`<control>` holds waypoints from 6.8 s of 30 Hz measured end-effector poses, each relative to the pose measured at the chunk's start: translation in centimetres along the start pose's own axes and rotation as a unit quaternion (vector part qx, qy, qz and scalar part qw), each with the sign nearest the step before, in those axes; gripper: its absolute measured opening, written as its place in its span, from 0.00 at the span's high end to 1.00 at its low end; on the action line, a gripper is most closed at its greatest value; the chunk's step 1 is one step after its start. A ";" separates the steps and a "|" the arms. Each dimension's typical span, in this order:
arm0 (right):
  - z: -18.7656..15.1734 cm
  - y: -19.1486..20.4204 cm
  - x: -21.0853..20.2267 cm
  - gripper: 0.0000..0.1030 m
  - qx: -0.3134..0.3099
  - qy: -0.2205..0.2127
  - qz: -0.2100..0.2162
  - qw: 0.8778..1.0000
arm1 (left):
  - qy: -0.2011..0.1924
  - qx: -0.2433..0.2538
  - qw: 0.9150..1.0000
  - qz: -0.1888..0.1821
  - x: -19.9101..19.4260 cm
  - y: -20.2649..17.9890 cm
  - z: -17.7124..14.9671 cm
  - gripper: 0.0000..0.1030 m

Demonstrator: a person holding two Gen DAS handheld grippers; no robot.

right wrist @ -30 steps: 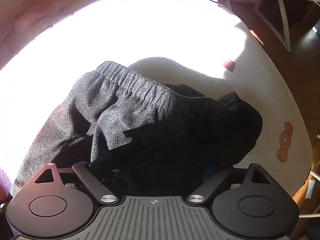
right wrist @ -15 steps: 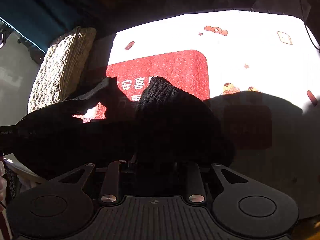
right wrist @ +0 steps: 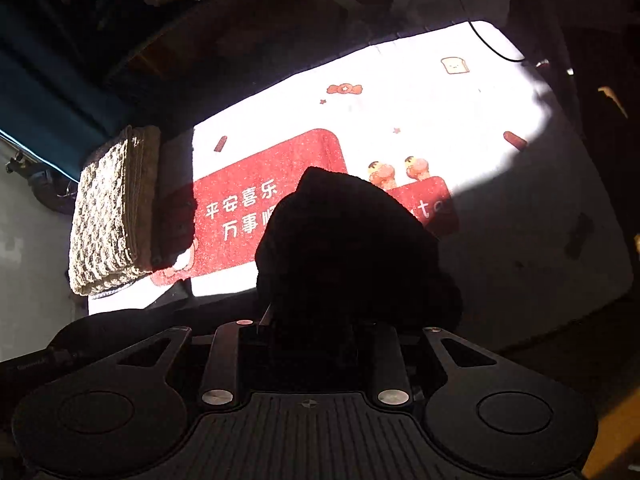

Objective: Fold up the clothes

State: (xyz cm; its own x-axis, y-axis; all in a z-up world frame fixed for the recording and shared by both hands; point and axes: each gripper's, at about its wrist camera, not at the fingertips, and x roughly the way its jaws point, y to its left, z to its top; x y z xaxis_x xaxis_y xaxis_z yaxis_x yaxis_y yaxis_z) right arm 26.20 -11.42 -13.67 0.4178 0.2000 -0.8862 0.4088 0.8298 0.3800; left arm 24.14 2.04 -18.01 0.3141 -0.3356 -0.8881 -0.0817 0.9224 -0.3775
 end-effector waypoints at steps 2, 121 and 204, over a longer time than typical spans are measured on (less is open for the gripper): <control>-0.6 -1.2 -1.5 0.78 0.008 -0.019 -0.015 1.000 | 0.011 0.026 1.000 -0.005 0.4 -2.1 -0.5 0.87; 67.0 -82.4 -28.3 0.78 0.140 -0.385 0.042 0.911 | -0.110 0.231 0.955 -0.148 39.1 -118.8 1.1 0.84; 79.3 -88.3 -23.2 0.97 0.152 -0.375 0.038 0.914 | -0.098 0.176 0.974 -0.108 36.6 -111.3 -1.9 0.91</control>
State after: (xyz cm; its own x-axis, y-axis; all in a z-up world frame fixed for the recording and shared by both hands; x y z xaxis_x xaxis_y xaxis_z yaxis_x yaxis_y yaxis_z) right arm 44.80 -130.61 -5.66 0.8466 -0.2565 -0.4663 0.5137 0.6228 0.5901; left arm 42.93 -113.28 -9.04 0.4650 -0.5178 -0.7181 0.3243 0.8544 -0.4060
